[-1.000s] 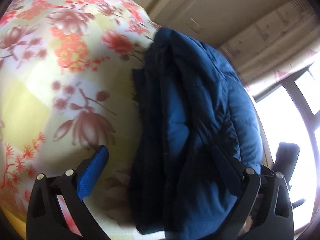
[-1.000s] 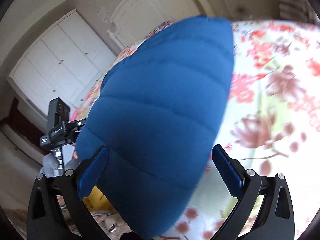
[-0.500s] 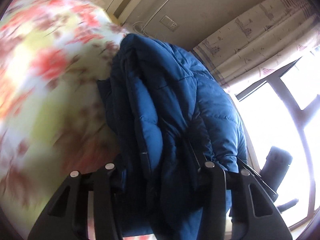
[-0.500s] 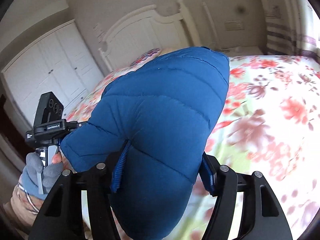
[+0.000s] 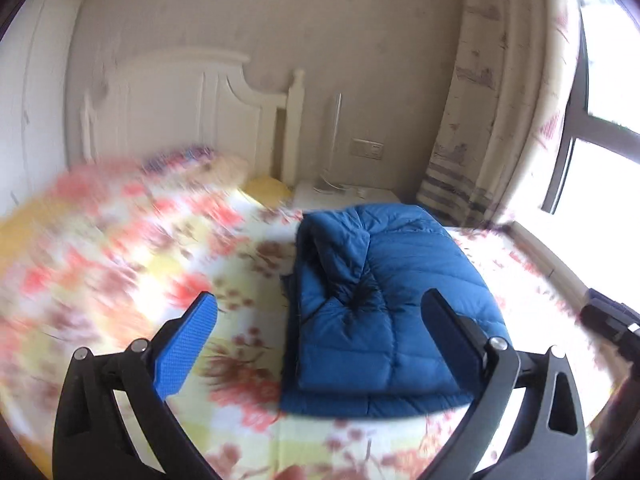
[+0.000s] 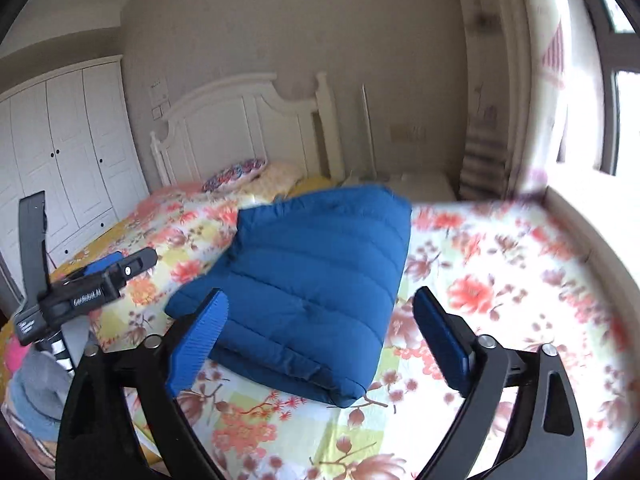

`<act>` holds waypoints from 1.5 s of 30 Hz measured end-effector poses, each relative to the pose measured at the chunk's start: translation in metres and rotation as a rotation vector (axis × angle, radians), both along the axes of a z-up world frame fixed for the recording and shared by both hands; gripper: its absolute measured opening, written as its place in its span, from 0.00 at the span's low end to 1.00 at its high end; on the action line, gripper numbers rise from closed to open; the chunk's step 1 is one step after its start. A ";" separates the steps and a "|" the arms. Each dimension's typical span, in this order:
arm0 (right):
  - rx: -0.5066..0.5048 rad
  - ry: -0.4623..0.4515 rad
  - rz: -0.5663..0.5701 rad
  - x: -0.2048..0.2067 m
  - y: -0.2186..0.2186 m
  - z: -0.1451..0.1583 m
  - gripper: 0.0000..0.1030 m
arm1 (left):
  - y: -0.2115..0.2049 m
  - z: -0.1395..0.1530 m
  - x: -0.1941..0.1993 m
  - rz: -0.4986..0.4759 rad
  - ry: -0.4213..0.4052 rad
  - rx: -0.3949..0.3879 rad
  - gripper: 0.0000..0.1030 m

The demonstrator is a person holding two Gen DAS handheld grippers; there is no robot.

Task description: Fold large clothes

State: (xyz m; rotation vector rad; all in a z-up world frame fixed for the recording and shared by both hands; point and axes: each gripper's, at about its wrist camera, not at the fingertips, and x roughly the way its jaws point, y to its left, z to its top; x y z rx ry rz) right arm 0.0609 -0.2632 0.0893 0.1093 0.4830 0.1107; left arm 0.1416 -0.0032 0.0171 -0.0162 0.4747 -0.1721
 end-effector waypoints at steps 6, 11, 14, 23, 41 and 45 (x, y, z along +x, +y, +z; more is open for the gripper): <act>-0.071 -0.039 -0.093 -0.029 0.010 0.024 0.96 | -0.016 0.029 -0.052 0.054 -0.083 0.051 0.98; -0.093 -0.028 -0.129 -0.031 0.011 0.021 0.96 | -0.023 0.034 -0.069 0.074 -0.097 0.058 0.98; -0.092 -0.021 -0.120 -0.033 0.014 0.019 0.96 | -0.023 0.034 -0.074 0.070 -0.100 0.052 0.98; -0.126 -0.002 -0.107 -0.030 0.021 0.012 0.96 | -0.023 0.033 -0.076 0.081 -0.098 0.064 0.98; -0.143 0.010 -0.095 -0.030 0.028 0.008 0.96 | -0.021 0.027 -0.074 0.094 -0.086 0.078 0.98; -0.143 0.010 -0.094 -0.030 0.028 0.008 0.96 | -0.021 0.027 -0.074 0.093 -0.084 0.078 0.98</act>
